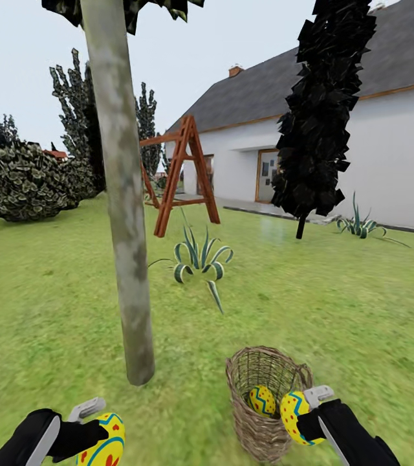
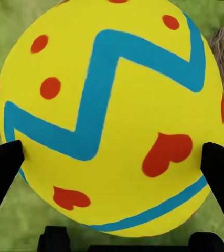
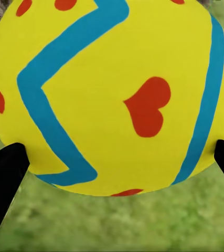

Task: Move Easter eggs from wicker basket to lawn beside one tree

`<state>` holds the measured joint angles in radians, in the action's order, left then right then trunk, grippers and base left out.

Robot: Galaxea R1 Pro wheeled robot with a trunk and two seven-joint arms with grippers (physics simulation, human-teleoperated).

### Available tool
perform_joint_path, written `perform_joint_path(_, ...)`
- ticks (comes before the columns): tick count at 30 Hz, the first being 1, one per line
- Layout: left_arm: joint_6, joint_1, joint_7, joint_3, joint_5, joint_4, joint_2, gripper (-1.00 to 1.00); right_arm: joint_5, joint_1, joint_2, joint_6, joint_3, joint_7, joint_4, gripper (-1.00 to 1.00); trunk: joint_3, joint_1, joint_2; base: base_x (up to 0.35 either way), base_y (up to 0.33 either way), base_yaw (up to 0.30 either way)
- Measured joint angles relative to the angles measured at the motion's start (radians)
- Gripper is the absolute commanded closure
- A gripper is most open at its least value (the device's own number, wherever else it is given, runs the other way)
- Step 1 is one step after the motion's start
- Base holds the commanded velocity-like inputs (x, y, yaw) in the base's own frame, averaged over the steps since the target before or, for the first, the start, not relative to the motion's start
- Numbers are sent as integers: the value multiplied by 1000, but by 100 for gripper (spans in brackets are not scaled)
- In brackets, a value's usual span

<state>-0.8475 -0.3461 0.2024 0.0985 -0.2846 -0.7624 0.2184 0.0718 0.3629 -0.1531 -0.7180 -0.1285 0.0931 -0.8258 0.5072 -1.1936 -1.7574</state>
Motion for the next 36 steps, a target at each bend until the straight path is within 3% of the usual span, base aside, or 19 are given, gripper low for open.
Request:
perform_joint_path(15,-1,0,0,-2,-1,0,-1,100,3,0,1,1,-2,1,0,100,-1,0,0,100,339,-195)
perform_joint_path(20,-1,0,0,-2,-1,0,-3,100,0,0,1,8,-2,2,-1,100,-1,0,0,102,339,31)
perform_joint_path(24,-1,0,-1,-7,0,0,-5,100,8,0,14,5,-3,-3,1,100,-1,0,0,102,339,264)
perform_joint_path(36,0,0,-1,-10,0,2,-7,100,5,0,13,9,0,1,1,100,-1,0,0,104,338,19)
